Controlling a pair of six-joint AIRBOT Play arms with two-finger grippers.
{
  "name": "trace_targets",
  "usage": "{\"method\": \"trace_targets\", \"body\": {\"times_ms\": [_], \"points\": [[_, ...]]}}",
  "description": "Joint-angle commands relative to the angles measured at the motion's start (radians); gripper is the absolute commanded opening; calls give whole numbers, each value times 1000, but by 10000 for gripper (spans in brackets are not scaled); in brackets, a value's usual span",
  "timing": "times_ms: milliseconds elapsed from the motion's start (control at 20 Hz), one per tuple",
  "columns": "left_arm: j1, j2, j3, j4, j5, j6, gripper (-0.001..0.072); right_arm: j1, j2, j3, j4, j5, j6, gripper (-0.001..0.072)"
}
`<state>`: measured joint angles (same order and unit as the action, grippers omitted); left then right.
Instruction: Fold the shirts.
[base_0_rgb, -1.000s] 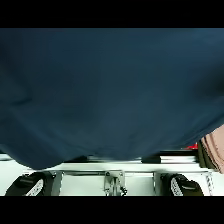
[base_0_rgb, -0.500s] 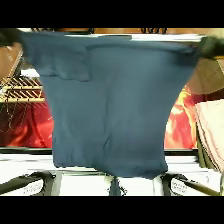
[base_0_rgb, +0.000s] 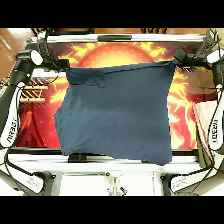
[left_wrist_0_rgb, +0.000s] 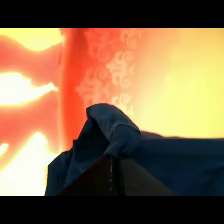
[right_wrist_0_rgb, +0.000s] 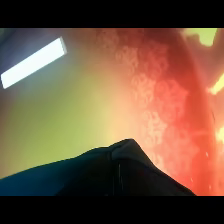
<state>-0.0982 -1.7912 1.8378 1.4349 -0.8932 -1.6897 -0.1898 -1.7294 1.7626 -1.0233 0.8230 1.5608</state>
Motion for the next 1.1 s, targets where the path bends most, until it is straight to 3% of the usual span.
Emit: {"method": "trace_targets", "body": {"times_ms": [0, 250, 500, 650, 850, 900, 950, 1000, 1050], "points": [[0, -63, 0, -143, 215, -19, 34, 1, -45, 1, 39, -159, 6, 67], [14, -78, 0, -296, 564, -45, 34, 17, -82, 1, 39, -242, -49, 67], [50, -86, 0, -313, 659, 2, 34, 93, -84, 1, 45, -501, -86, 67], [56, -107, 0, -306, 568, 54, 34, 129, -109, 1, 12, -477, -107, 67], [56, -158, 0, -307, 253, 55, 53, 130, -156, 1, 11, -229, -95, 74], [58, -158, 0, -306, 170, 55, 184, 130, -154, 1, 4, -157, -97, 218], [63, -150, 1, -307, 79, 54, 490, 127, -142, 2, 2, -82, -103, 522], [73, -135, 6, -306, -17, 56, 720, 121, -120, 2, -8, -2, -117, 569], [95, -114, 23, -299, -138, 72, 715, 108, -87, 1, -40, 90, -129, 569]]}}
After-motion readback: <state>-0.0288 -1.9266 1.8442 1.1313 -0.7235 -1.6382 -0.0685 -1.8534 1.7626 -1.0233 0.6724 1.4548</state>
